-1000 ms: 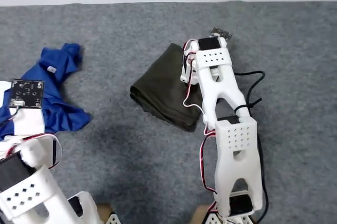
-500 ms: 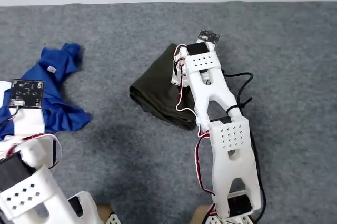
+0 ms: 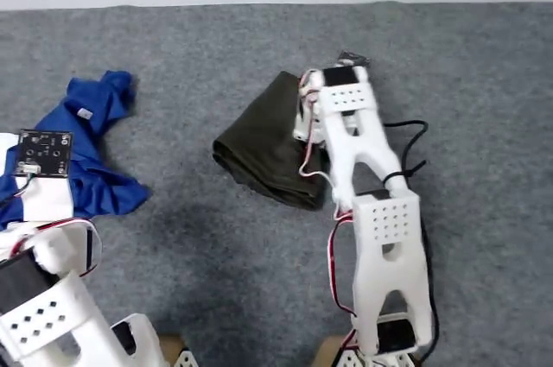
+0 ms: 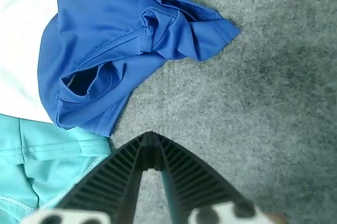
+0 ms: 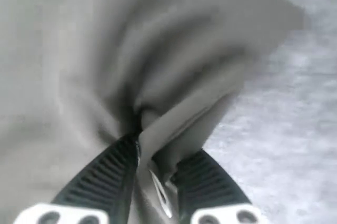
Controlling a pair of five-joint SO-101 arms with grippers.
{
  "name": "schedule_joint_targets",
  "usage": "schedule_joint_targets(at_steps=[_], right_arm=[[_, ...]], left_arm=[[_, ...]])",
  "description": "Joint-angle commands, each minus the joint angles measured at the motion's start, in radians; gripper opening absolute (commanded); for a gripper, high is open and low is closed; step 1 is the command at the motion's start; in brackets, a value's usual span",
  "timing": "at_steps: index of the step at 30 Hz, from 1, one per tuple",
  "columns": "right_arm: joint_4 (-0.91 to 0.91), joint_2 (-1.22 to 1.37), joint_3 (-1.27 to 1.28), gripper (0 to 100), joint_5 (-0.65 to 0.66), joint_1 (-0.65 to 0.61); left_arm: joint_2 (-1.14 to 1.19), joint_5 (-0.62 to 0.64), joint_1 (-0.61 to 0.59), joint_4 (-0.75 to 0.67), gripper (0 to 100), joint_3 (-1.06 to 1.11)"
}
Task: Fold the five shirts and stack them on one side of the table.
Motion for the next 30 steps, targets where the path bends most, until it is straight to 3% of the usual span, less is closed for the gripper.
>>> schedule_joint_targets(at_steps=[1, 18, 30], right_arm=[[0.065, -0.064, -0.006, 1.0, 0.091, 0.134], [0.093, -0.243, -0.006, 1.0, 0.654, 0.619], [-0.071, -0.179, -0.005, 1.0, 0.875, 0.931]], left_arm=[[-0.003, -0.009, 0.002, -0.017, 0, -0.007], [-0.003, -0.008, 0.002, -0.020, 0, -0.012], [-0.003, -0.008, 0.002, -0.020, 0, -0.007]])
